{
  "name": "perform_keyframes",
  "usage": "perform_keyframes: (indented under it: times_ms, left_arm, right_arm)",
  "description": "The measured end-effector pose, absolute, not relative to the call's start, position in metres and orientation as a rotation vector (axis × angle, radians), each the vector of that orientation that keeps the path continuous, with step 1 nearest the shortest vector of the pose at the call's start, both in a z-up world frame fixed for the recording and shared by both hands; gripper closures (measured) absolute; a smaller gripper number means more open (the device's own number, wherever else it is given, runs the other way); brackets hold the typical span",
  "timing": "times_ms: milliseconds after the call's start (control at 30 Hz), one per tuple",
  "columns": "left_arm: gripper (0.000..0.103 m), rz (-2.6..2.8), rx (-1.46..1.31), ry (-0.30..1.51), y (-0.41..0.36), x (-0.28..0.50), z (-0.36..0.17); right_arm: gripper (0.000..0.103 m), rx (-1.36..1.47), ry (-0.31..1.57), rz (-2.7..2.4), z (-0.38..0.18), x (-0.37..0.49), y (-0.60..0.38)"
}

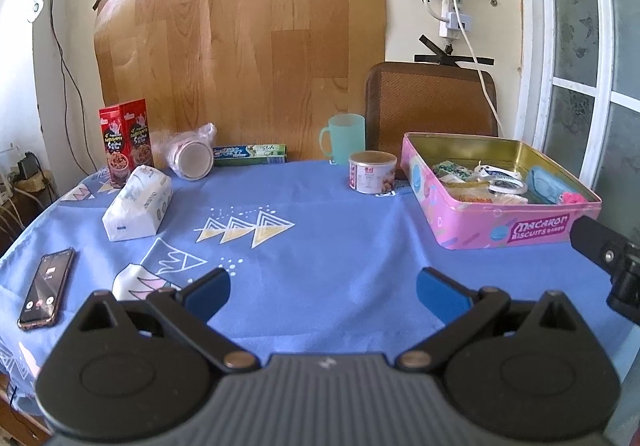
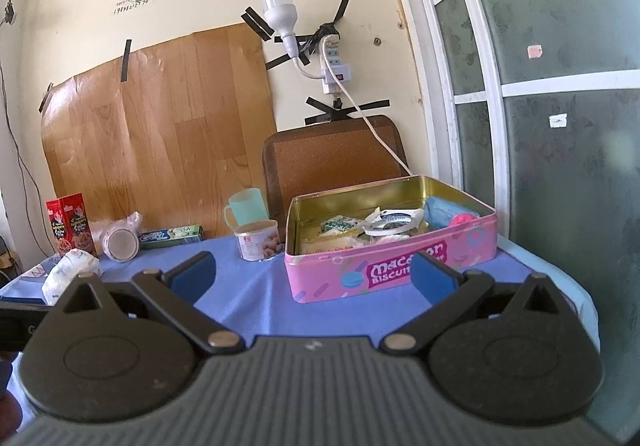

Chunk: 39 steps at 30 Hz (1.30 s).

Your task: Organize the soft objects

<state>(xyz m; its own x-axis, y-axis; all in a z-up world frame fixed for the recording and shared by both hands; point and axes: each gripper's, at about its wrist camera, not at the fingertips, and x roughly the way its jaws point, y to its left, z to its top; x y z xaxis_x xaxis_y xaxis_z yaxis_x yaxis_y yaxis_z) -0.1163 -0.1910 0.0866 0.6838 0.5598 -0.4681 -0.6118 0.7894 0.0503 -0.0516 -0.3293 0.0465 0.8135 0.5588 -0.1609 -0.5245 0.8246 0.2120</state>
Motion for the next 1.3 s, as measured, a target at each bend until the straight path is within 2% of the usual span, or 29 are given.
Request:
perform_keyframes:
  times_ms: [1300]
  left_arm:
    - [0.000,0.653,-0.114,0.504,-0.1896,-0.1160,0.0797]
  right_arm:
    - [0.000,0.166,0.225,0.581,0.0416,-0.0563,-0.3244]
